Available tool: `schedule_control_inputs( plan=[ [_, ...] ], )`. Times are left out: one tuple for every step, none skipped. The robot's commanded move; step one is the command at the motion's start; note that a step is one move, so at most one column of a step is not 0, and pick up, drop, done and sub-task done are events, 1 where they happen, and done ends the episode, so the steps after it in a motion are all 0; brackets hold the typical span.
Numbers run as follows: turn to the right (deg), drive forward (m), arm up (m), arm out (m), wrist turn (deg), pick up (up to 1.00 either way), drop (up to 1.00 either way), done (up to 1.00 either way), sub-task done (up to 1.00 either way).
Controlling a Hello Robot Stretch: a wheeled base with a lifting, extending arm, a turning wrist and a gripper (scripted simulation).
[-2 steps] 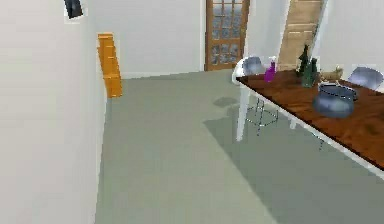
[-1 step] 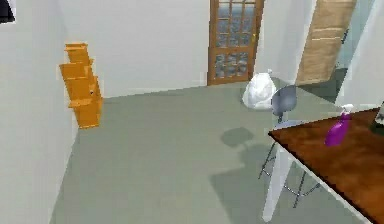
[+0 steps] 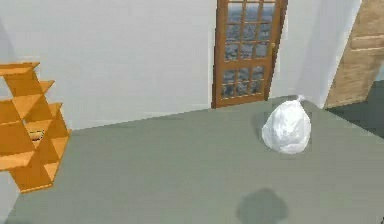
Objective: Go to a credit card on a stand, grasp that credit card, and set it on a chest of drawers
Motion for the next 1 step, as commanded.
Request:
schedule_control_inputs(
  plan=[
    [-3.0,0.00,0.00,0.00,0.0,0.00,0.00,0.00,0.00]
  ],
)
